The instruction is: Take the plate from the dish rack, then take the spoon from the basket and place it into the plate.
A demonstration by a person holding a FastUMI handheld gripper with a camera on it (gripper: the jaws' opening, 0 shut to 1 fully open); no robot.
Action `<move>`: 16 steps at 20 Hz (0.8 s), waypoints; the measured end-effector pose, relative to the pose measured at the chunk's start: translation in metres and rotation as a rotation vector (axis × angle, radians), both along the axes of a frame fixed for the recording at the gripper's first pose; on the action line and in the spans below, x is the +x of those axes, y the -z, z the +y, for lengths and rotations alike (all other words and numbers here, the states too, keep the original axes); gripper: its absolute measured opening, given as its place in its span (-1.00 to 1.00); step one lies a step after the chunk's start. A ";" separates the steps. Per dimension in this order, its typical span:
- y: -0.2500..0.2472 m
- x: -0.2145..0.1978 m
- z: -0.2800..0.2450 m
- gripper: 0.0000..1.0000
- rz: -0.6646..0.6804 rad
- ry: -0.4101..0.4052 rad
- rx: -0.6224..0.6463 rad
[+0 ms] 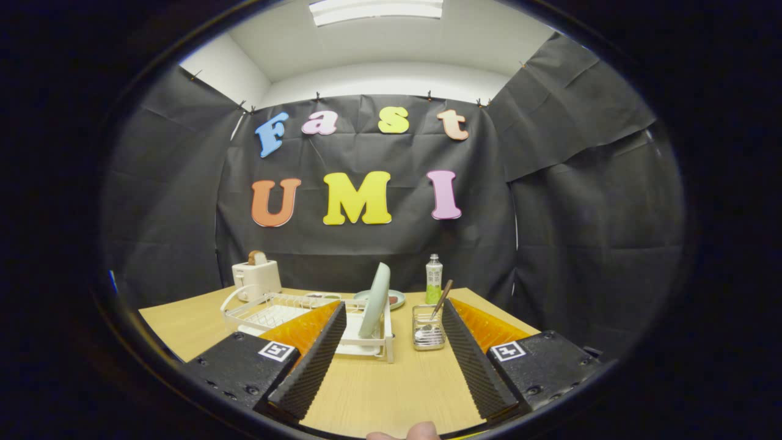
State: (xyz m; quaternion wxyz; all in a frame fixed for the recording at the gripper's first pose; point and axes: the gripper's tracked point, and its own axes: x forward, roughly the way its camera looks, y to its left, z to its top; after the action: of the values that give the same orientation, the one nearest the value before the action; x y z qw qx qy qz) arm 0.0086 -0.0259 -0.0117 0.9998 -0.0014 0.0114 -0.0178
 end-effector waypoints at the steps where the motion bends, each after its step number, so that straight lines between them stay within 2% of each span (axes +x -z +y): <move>1: -0.001 0.002 -0.005 1.00 0.013 0.003 -0.003; 4: -0.010 0.015 -0.015 1.00 0.045 0.000 -0.014; 7: -0.026 0.039 -0.015 1.00 0.103 -0.038 -0.003; 13: -0.073 0.109 -0.008 1.00 0.266 -0.128 -0.004; 16: -0.087 0.145 0.000 1.00 0.372 -0.148 -0.030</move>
State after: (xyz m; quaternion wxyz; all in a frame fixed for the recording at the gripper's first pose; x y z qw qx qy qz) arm 0.1537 -0.0254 0.0757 0.9789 -0.0206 0.1956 0.0563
